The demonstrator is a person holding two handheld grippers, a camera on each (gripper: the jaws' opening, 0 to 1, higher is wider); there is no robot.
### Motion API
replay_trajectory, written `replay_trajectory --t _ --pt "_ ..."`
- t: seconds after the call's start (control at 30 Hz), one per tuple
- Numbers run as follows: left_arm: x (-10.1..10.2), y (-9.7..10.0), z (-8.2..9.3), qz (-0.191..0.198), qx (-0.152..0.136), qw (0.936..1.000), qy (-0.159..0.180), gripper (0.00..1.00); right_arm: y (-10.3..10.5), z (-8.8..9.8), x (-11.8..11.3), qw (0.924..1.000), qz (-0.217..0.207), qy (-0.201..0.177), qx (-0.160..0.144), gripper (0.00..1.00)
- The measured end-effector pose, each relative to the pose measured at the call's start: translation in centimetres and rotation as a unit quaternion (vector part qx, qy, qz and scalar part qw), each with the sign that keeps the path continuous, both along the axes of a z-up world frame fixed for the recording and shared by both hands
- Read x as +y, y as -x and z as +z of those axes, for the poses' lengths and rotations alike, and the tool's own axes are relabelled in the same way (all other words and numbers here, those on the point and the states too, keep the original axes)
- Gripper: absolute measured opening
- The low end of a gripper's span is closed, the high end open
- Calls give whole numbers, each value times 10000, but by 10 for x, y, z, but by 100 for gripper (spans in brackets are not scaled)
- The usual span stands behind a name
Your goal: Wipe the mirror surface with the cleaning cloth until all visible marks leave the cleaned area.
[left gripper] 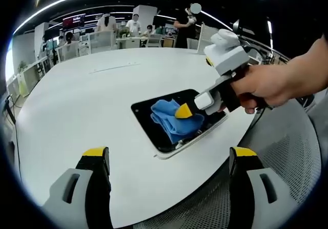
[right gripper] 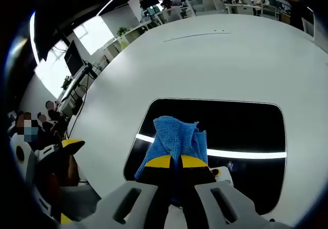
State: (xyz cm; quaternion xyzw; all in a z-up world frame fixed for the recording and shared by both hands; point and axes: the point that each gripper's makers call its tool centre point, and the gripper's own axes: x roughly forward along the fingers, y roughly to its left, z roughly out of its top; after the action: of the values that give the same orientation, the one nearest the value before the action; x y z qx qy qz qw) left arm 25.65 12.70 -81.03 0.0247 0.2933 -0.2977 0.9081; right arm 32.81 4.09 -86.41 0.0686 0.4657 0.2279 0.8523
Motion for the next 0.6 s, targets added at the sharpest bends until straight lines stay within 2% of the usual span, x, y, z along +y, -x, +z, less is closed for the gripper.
replay_trajectory --t 0.6 --pt "0 0 -1 -26 3 10000 -28 95 23 -1 2 9999 80 -59 57 0"
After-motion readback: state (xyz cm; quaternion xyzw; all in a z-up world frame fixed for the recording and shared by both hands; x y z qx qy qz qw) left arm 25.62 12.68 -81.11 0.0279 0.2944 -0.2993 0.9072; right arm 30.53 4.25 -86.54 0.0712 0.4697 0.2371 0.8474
